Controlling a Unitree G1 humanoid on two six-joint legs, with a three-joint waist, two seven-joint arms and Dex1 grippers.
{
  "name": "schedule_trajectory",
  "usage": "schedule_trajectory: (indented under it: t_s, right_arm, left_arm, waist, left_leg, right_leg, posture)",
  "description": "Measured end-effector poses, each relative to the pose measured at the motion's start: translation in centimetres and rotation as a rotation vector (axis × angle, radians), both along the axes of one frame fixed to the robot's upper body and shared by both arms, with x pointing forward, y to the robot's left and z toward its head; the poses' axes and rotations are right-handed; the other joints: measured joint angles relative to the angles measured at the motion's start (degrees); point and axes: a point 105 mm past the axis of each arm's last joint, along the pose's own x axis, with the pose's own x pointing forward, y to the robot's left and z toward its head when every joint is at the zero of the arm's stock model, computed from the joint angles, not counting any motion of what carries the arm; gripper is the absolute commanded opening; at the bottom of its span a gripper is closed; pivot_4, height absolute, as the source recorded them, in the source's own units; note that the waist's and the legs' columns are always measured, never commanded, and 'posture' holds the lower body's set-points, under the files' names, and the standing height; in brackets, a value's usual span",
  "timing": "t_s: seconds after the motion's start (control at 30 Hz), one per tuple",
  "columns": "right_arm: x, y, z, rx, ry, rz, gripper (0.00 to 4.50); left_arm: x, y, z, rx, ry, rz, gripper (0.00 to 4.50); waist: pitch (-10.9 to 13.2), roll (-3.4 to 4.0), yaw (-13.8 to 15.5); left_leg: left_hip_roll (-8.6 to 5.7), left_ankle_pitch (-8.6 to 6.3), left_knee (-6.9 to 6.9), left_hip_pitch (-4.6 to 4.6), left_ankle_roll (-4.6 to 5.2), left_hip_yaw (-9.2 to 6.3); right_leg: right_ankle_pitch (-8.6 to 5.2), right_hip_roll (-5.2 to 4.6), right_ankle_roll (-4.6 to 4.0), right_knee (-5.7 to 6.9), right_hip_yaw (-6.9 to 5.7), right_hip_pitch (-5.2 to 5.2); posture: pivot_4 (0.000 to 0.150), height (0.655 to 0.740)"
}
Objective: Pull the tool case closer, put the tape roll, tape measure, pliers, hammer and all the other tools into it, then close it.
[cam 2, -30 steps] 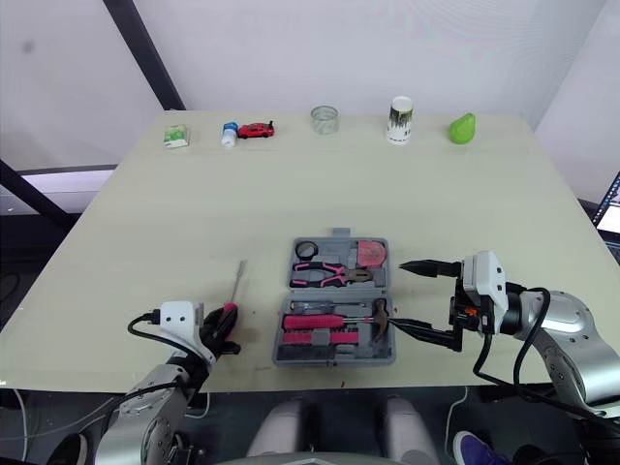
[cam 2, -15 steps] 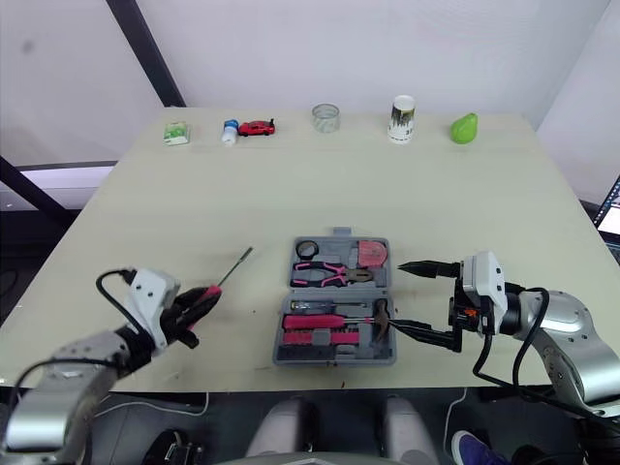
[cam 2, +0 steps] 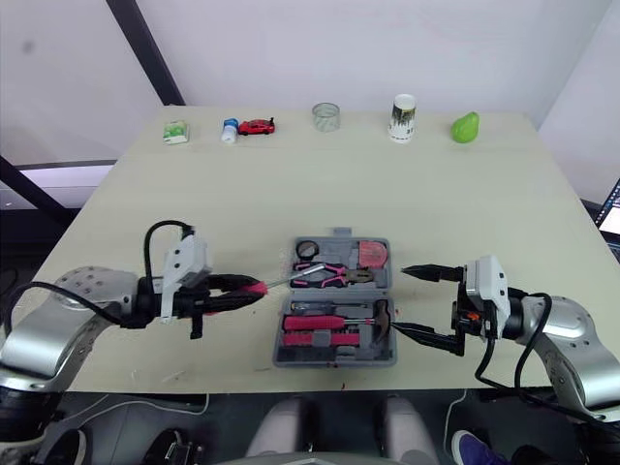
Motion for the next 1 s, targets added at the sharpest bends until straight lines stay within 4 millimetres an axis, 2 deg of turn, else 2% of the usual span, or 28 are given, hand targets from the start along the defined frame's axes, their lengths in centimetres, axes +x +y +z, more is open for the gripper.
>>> schedule_trajectory:
  t_s: [0.17, 0.4, 0.57, 0.83, 1.0]
  right_arm:
    - [-1.0, -1.1, -0.5, -0.011, 0.018, -0.05, 4.5]
    - [-1.6, -1.7, -0.4, -0.035, 0.016, -0.066, 4.5]
    - [-1.7, -1.7, -0.4, -0.033, 0.019, -0.074, 4.5]
    - [-1.7, -1.9, -0.3, -0.033, 0.016, -0.088, 4.5]
    - [-1.7, -1.8, -0.3, -0.033, 0.013, -0.086, 4.5]
  left_arm:
    - [-1.0, -2.8, -0.9, 0.053, 0.033, -0.221, 0.59]
    - [-1.2, -5.7, -2.7, 0.126, 0.047, -0.382, 0.59]
    - [-1.0, -7.0, -4.0, 0.183, 0.067, -0.382, 0.59]
    - [-1.2, -6.7, -6.3, 0.287, 0.121, -0.321, 0.59]
    - [-1.7, -7.6, -7.0, 0.305, 0.139, -0.327, 0.59]
  waist:
    - [0.0, 0.01, -0.19]
    - [0.01, 0.01, -0.13]
    - [0.01, 0.02, -0.25]
    - [0.01, 0.02, -0.15]
    - [0.01, 0.02, -0.13]
  left_leg:
    - [-0.01, 0.0, 0.0, 0.01, 0.0, 0.0]
    - [-0.01, 0.0, 0.07, 0.0, 0.0, 0.0]
    - [-0.02, 0.0, 0.07, 0.0, 0.01, -0.02]
    - [-0.02, 0.0, 0.07, -0.01, 0.01, -0.04]
    - [-0.02, 0.0, 0.09, -0.01, 0.01, -0.03]
  right_leg:
    - [0.0, 0.04, 0.0, 0.01, 0.05, 0.0]
    - [0.01, 0.08, 0.02, 0.02, 0.08, 0.01]
    - [0.0, 0.09, 0.02, 0.03, 0.09, 0.01]
    - [0.0, 0.09, 0.02, 0.03, 0.09, 0.01]
    - [0.0, 0.08, 0.02, 0.03, 0.09, 0.01]
  posture:
    - [0.15, 0.74]
    - [0.15, 0.74]
    - [0.15, 0.74]
    - [0.15, 0.74]
    - [0.15, 0.74]
